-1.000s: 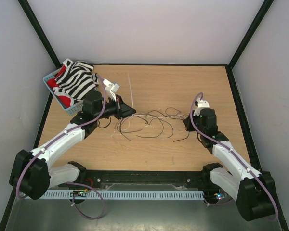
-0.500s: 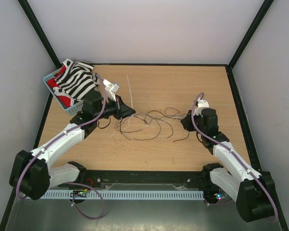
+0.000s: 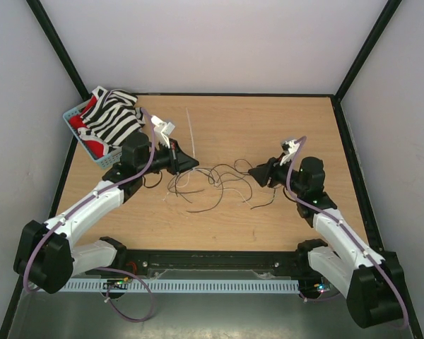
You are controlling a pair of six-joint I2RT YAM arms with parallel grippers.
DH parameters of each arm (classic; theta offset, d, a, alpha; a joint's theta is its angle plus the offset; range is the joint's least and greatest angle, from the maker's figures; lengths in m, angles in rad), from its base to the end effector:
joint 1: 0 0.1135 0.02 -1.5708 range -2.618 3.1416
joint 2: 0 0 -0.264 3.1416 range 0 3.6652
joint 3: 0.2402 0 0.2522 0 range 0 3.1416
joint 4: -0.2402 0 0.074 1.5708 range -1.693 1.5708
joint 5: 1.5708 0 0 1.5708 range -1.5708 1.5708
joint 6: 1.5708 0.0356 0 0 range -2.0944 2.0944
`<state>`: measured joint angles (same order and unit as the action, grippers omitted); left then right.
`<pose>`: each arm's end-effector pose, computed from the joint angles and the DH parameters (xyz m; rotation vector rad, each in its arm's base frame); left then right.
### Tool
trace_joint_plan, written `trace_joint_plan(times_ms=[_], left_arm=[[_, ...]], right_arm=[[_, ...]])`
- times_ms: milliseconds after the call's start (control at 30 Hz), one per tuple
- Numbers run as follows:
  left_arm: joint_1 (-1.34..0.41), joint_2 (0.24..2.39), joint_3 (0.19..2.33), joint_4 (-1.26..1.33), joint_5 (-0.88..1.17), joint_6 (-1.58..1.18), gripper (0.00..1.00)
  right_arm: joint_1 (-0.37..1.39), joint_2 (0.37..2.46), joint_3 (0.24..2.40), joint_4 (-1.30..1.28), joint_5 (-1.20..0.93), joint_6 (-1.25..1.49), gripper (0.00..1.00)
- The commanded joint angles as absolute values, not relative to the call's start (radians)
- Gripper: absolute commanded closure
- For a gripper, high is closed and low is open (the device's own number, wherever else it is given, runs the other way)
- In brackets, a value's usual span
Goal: Zip-tie the wires
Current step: Adjust the cable at the center of the board.
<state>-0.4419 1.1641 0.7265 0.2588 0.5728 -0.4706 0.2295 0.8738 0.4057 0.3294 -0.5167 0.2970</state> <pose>0.2314 -0.1308 0.2880 0.4204 1.8210 -1.1478 0.1909 0.0627 0.2444 -0.3367 1.7296 0.8270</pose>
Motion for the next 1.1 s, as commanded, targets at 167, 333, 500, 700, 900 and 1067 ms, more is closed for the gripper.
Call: trace_joint_plan(times_ms=[167, 333, 500, 700, 900, 1067], left_arm=[[-0.435, 1.156, 0.770, 0.272, 0.594, -0.452, 1.00], [-0.436, 1.162, 0.775, 0.270, 0.600, -0.452, 1.00], [-0.435, 1.165, 0.776, 0.270, 0.601, -0.452, 1.00], [-0.436, 1.170, 0.779, 0.270, 0.605, -0.454, 1.00], [-0.434, 1.175, 0.782, 0.270, 0.605, -0.452, 1.00], [-0.435, 1.179, 0.785, 0.270, 0.609, -0.454, 1.00]], right_arm=[[0.345, 1.069, 0.469, 0.559, -0.646, 0.303, 0.45], [0.416, 1.181, 0.487, 0.658, -0.614, 0.249, 0.45], [0.461, 1.285, 0.533, 0.688, -0.603, 0.215, 0.45], [0.501, 1.364, 0.571, 0.694, -0.582, 0.187, 0.45], [0.522, 1.427, 0.598, 0.719, -0.595, 0.185, 0.44], [0.540, 1.470, 0.619, 0.750, -0.588, 0.190, 0.44]])
